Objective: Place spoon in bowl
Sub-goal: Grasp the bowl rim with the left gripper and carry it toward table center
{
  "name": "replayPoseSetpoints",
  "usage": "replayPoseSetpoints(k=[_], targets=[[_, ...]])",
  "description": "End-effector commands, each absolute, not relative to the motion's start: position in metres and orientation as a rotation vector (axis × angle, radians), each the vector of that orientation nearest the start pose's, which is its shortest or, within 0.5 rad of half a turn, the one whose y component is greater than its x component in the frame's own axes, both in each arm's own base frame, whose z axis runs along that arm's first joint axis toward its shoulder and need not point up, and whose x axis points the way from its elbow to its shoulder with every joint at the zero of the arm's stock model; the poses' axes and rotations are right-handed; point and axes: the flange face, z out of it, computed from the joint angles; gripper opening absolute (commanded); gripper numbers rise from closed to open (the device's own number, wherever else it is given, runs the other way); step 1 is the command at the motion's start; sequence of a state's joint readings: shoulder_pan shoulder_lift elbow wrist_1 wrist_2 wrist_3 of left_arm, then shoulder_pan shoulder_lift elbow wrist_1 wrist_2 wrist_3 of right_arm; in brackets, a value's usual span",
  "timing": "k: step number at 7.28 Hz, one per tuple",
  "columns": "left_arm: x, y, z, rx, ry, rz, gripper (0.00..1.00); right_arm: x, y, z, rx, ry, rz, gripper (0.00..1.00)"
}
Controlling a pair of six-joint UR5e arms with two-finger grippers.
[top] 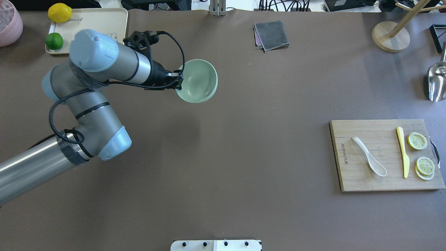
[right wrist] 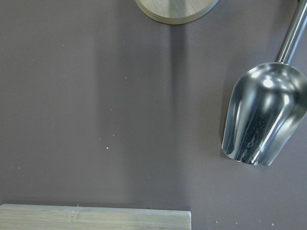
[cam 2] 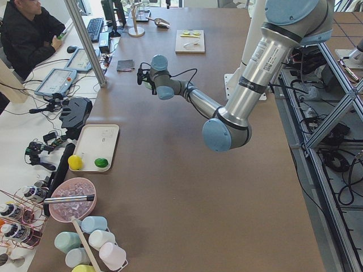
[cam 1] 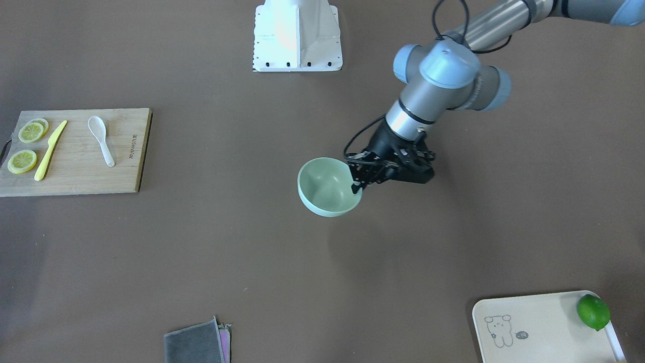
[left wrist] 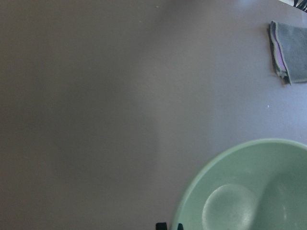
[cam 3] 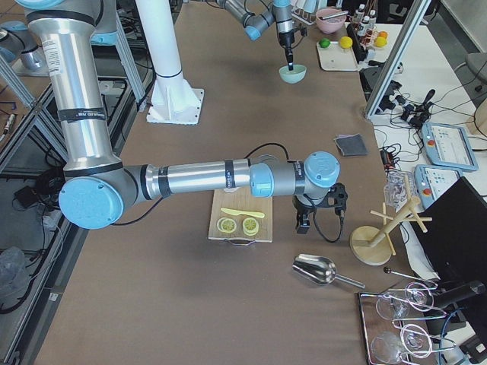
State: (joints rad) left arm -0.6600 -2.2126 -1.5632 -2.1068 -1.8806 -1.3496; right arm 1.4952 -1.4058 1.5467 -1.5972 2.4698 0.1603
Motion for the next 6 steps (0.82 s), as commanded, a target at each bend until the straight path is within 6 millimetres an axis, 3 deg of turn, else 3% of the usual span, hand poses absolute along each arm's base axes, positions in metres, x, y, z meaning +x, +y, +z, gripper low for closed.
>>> replayPoseSetpoints(k=[1,3,6], targets=[[0.567,-0.452,0.187,0.317,1.119,-0.209,0.0,0.011,-0.553,0.588,-0.029,-0.901,0.061,1.0],[0.571,-0.453,0.206,0.337,1.046,-0.149,0.0,0.012,-0.552,0.589,-0.029,-0.897,0.063,1.0],[0.568,-0.452,0.218,0.329,0.977,-0.117,0.0,0.008,-0.551,0.58,-0.012,-0.9,0.046,1.0]])
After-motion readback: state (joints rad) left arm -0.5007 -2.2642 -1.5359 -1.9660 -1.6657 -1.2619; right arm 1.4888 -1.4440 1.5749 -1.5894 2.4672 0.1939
